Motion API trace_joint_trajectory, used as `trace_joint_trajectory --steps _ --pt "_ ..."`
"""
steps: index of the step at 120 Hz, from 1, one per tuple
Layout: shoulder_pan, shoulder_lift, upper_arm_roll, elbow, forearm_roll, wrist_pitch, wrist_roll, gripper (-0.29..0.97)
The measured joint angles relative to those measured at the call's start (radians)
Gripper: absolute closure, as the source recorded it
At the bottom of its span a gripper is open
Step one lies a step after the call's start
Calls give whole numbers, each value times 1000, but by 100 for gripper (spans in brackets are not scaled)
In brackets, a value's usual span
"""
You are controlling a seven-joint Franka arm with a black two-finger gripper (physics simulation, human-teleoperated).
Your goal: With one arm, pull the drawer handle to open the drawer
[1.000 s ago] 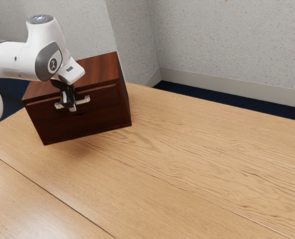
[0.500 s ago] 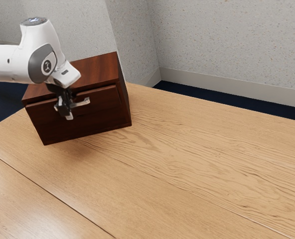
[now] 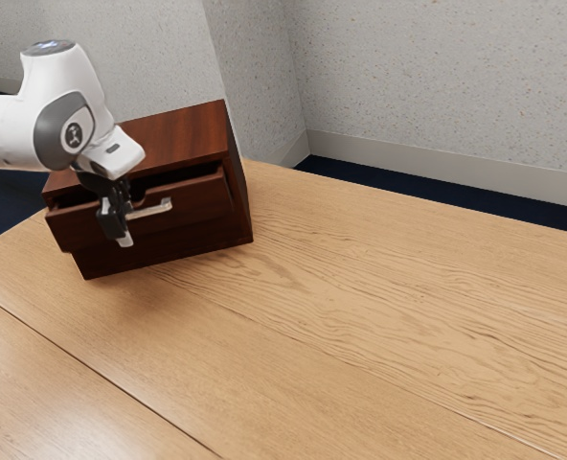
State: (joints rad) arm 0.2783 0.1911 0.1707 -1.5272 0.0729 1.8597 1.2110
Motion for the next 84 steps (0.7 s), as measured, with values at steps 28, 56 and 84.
trace_joint_trajectory --steps 28,56,84 --pt "-14 -61 0 -69 -8 2 -20 23" --pt "-38 -132 1 -156 -11 5 -45 18" --pt "-65 -237 -1 -271 -11 13 -70 21"
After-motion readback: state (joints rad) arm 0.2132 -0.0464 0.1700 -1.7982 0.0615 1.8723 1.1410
